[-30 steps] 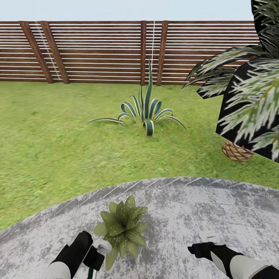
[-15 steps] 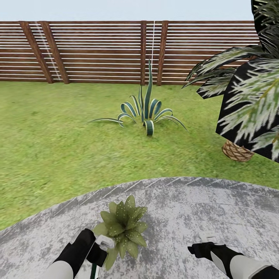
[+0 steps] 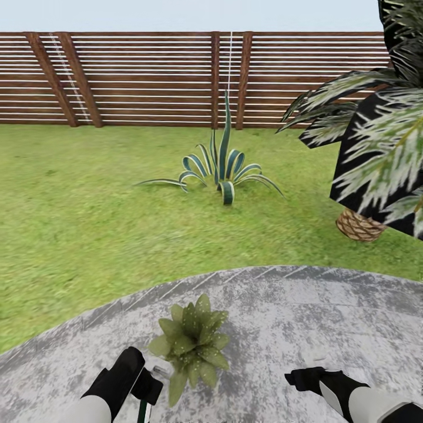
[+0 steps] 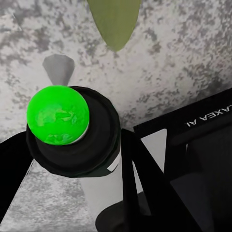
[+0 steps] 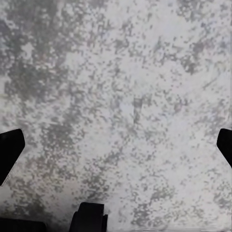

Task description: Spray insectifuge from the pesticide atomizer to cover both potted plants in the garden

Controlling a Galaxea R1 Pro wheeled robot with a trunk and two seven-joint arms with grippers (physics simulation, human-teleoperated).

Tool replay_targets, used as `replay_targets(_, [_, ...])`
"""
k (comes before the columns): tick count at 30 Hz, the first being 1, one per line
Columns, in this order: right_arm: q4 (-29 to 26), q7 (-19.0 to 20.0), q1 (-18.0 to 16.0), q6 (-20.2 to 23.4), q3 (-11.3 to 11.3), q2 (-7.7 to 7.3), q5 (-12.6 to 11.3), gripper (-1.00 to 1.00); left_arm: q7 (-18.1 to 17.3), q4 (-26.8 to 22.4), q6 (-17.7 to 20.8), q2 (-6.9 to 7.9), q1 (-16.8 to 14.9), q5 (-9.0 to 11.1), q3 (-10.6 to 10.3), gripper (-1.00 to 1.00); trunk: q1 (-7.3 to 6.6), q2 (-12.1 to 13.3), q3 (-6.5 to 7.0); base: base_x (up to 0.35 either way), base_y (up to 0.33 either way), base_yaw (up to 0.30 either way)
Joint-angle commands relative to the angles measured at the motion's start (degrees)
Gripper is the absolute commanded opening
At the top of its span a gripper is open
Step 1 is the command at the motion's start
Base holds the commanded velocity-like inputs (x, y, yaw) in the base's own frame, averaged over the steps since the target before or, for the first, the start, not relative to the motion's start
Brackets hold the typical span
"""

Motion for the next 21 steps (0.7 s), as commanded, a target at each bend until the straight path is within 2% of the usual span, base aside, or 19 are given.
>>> replay_targets(1, [0.1,0.3,-0.1,0.1,0.4,0.01,-0.6,1.00,-0.5,-0.1,0.1,-0.07,0.0,-0.6,0.5,-1.00,-0.01,0.0,-0.04,-0.089,0.294,-0.252])
replay_targets(5, [0.1,0.3,-0.1,0.1,0.4,0.00,-0.6,1.00,-0.5,-0.1,0.1,-0.07,0.0,-0.6,0.5,-1.00,-0.01,0.0,-0.04,-0.046,0.254,-0.269])
replay_targets(11, [0.1,0.3,-0.1,0.1,0.4,-0.03,-0.6,1.00,-0.6,-0.1,0.2,-0.11,0.0,-0.7,0.4,-1.00,-0.01,0.0,-0.04,-0.003,0.036,-0.251])
replay_targets(16, [0.1,0.3,-0.1,0.1,0.4,-0.01,-0.6,1.00,-0.6,3.2,0.2,-0.36,0.0,-0.8,0.2,-1.00,-0.01,0.0,-0.04,0.000,0.001,-0.044])
replay_targets(21, [0.1,0.3,-0.1,0.1,0.4,0.02,-0.6,1.00,-0.6,4.0,0.1,-0.02,0.0,-0.8,0.3,-1.00,-0.01,0.0,-0.04,0.000,0.036,-0.001])
